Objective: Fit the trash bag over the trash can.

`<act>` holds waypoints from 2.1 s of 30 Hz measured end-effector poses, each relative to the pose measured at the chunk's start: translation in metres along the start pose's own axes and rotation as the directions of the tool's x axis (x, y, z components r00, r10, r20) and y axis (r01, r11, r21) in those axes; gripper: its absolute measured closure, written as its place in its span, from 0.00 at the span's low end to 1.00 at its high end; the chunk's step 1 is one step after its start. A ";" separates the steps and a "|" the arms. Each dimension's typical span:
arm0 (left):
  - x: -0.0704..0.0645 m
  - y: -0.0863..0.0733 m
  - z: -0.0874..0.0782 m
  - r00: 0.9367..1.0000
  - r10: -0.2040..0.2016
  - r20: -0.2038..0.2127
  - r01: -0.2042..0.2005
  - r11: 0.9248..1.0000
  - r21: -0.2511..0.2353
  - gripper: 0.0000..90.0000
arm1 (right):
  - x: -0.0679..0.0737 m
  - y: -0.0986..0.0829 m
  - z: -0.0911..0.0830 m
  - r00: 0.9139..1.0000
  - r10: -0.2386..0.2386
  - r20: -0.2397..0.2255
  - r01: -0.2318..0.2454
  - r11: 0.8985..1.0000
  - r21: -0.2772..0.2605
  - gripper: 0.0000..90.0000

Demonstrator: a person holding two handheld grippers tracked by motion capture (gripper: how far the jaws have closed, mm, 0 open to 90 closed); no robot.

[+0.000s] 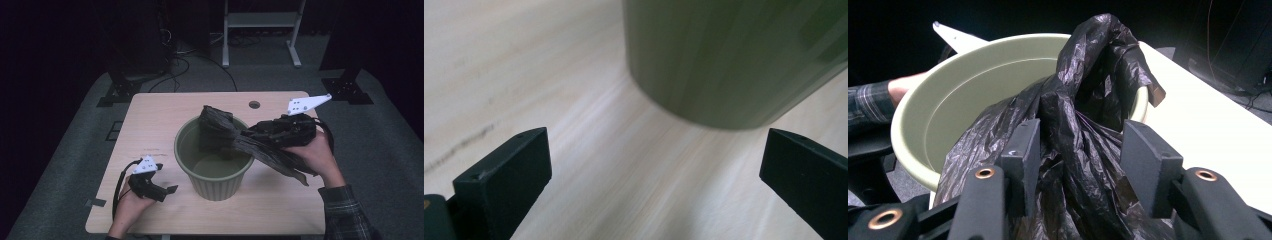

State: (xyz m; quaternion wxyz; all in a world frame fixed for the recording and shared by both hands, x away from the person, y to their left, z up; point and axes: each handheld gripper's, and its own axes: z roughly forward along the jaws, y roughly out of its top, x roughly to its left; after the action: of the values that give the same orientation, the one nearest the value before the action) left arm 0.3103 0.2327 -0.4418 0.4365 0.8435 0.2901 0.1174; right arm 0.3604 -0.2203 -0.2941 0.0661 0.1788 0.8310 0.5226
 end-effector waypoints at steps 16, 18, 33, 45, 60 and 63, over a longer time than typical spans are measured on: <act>-0.010 0.051 -0.046 0.990 0.097 0.107 -0.090 0.994 -0.068 0.14 | -0.001 0.005 0.001 0.999 0.012 -0.034 -0.013 0.999 -0.037 0.55; -0.013 0.059 -0.054 0.988 0.102 0.112 -0.094 0.993 -0.073 0.16 | -0.001 0.006 0.001 0.999 0.011 -0.036 -0.013 0.999 -0.043 0.54; -0.020 0.120 -0.079 0.976 0.183 0.117 -0.167 0.977 -0.133 0.28 | 0.003 0.010 0.012 0.995 0.028 -0.094 -0.033 0.998 -0.044 0.42; -0.011 0.162 -0.058 0.968 0.220 0.120 -0.199 0.966 -0.167 0.28 | -0.001 0.010 0.034 0.994 0.035 -0.104 -0.031 0.999 0.035 0.97; 0.014 0.207 -0.014 0.961 0.249 0.120 -0.226 0.958 -0.177 0.28 | -0.005 0.007 0.030 0.988 0.039 -0.151 -0.036 0.999 0.028 0.99; 0.018 0.214 -0.004 0.959 0.251 0.132 -0.226 0.958 -0.177 0.28 | -0.005 0.008 0.030 0.986 0.039 -0.159 -0.035 0.999 0.028 0.99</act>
State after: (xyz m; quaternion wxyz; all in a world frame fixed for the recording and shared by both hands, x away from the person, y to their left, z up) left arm 0.4058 0.1498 -0.2685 0.5065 0.8410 0.1413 0.1272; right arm 0.3757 -0.1937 -0.3011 -0.0126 0.1524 0.8366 0.5260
